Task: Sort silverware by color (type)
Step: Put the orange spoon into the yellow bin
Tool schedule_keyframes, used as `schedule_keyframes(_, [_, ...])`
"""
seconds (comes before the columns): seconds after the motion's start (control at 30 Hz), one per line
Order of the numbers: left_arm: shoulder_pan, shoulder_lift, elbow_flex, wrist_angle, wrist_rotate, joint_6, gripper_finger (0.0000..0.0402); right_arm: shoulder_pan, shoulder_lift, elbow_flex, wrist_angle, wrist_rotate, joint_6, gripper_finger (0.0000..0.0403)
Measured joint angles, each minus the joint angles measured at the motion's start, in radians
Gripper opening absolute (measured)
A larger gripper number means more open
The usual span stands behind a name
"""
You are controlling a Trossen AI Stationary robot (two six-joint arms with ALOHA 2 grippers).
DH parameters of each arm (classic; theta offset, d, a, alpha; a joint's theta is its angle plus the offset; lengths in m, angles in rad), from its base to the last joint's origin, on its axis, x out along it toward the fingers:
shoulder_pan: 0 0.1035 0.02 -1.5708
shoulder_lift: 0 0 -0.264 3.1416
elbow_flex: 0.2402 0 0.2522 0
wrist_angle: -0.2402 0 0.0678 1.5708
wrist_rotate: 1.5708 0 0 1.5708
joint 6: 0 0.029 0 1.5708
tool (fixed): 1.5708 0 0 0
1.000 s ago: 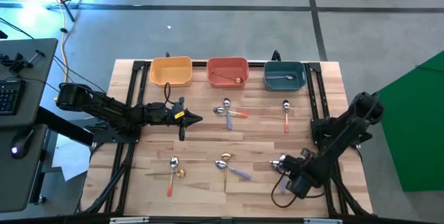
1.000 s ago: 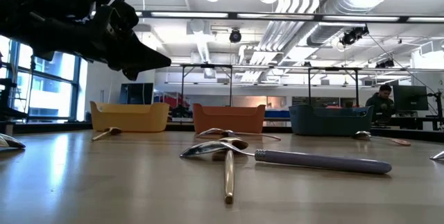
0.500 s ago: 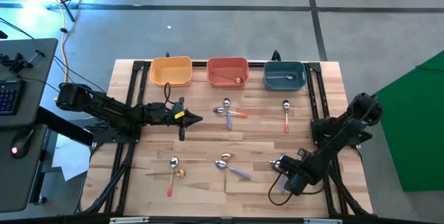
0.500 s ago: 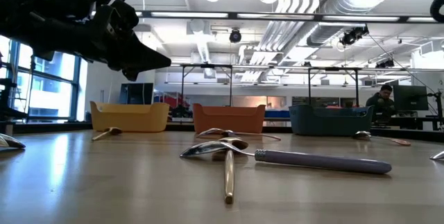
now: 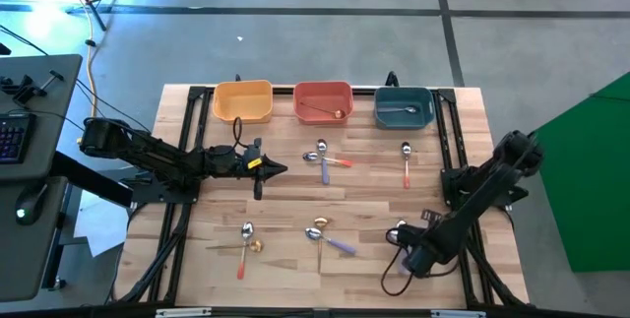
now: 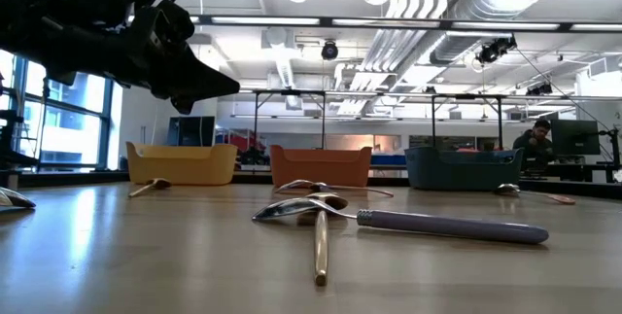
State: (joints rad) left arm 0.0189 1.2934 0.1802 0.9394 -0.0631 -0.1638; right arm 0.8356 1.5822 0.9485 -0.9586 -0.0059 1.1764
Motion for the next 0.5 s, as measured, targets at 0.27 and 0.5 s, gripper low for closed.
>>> schedule_keyframes(0.27, [0.0, 0.0, 0.0, 0.001, 0.0, -0.01, 0.0003, -0.088, -0.151, 0.037, -0.033, 0.178, -0.094, 0.0004])
schedule_keyframes(0.5, [-0.003, 0.0, 0.003, 0.007, 0.0, -0.044, 0.0022, -0.311, -0.22, 0.036, 0.086, 0.378, -0.504, 0.0004])
